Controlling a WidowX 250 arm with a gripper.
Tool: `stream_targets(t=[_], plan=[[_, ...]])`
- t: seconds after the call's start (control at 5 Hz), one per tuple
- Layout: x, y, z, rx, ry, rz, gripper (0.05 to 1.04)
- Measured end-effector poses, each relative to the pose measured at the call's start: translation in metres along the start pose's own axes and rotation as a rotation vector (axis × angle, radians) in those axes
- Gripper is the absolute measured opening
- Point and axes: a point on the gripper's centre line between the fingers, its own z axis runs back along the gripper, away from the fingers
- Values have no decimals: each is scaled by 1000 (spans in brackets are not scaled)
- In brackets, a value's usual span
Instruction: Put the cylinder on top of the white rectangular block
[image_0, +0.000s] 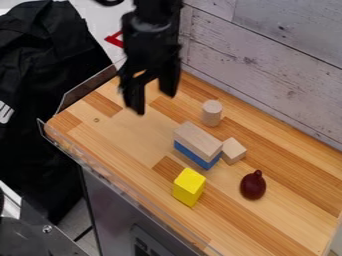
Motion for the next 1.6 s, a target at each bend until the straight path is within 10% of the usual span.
stream_targets(t=[0.4,0.8,1.6], plan=[[-10,-21,11,40,-37,-388,999],[-16,-48,-3,65,86,-828,999],[-25,-69,-13,27,138,-1120,999]])
